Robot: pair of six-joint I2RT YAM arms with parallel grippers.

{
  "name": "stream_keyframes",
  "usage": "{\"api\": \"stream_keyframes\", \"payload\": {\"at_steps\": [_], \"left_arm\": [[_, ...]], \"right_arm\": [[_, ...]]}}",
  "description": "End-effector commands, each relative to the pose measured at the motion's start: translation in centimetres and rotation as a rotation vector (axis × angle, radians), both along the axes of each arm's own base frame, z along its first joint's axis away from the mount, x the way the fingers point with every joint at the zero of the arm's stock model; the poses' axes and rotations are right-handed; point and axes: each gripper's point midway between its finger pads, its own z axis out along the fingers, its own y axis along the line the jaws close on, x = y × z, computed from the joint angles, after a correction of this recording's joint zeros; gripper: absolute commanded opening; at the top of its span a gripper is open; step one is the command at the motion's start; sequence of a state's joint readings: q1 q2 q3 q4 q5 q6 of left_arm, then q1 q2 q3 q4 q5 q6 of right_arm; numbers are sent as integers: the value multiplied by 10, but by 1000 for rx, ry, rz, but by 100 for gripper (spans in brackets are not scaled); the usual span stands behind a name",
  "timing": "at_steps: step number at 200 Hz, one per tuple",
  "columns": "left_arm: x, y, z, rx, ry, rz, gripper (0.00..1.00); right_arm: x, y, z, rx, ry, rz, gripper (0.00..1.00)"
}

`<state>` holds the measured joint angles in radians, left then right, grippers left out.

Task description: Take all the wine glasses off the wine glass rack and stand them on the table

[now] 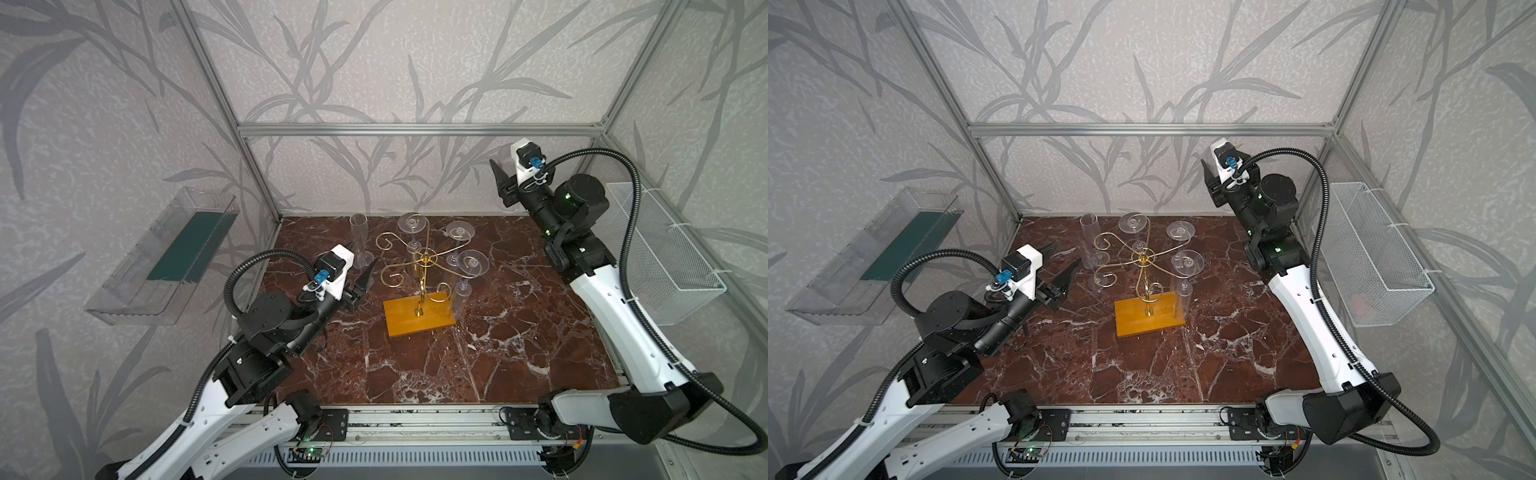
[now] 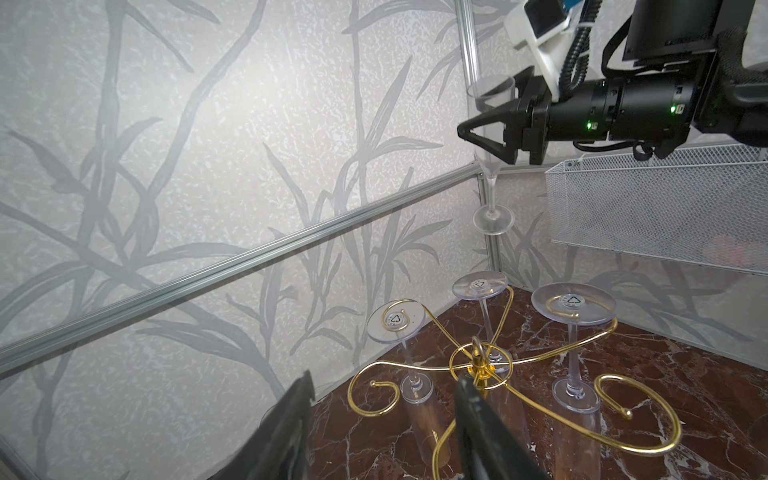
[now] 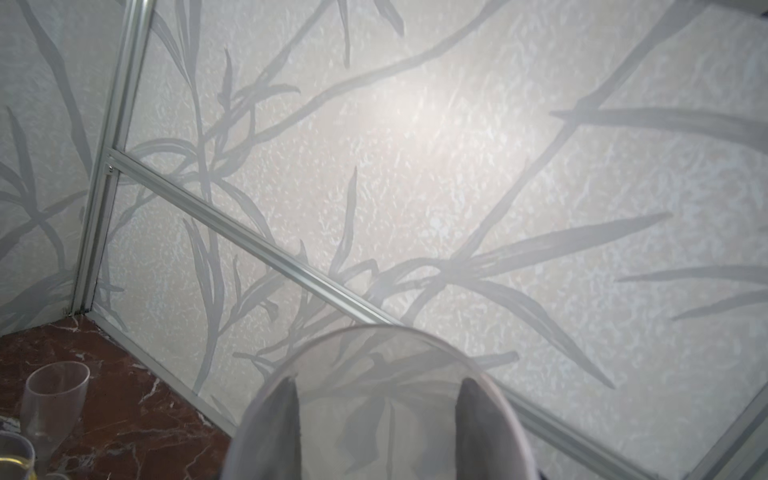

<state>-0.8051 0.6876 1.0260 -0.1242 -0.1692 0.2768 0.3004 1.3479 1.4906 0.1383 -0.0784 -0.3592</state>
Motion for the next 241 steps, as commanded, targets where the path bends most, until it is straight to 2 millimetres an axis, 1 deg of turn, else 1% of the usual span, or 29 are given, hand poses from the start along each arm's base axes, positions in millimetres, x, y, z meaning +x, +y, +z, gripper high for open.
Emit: {"api": "stream_keyframes", "payload": {"at_steps": [1,15,30,32,59,91,112,131,138,140,142,146,160,188,199,201,204,241], "left_arm": [[2,7,-3,-5,5,38,56],[3,7,-5,-8,11,46,56],[6,8,-8,-13,19,57,56],[5,8,-7,-16,19,59,56],[11,13,-13,-35,26,101,57],[20,26,-22,-47,28,200,57],[24,38,-24,-77,16,270,57],[27,48,-28,-90,12,330,57],[28,51,-30,-88,13,347,57],[28,51,-31,-86,15,352,57],[28,52,-32,-85,15,357,57],[29,53,-33,-82,17,364,57],[31,54,-37,-69,25,382,57],[34,59,-41,-86,34,419,57],[35,59,-42,-105,30,423,57],[35,59,-42,-108,30,423,57],[35,59,-42,-112,28,424,57],[41,58,-47,-114,37,442,57]], "right_arm": [[9,-12,-16,106,29,0,34],[17,-14,-41,89,65,-20,34],[23,-18,-61,102,100,-32,34],[25,-20,-67,106,110,-35,34],[34,-26,-102,151,158,-38,34],[46,-23,-145,201,200,-7,33],[56,-21,-170,235,217,11,32],[65,-15,-195,254,236,38,32],[68,-14,-201,260,238,44,32],[70,-13,-206,261,248,45,32],[71,-13,-203,266,232,50,32],[72,-12,-205,269,229,53,32],[79,-8,-219,280,248,68,32],[88,-2,-239,276,268,92,31],[88,-1,-239,280,260,96,31],[91,-1,-250,277,280,93,31],[92,0,-255,275,288,93,31],[97,2,-274,279,302,100,31]]}}
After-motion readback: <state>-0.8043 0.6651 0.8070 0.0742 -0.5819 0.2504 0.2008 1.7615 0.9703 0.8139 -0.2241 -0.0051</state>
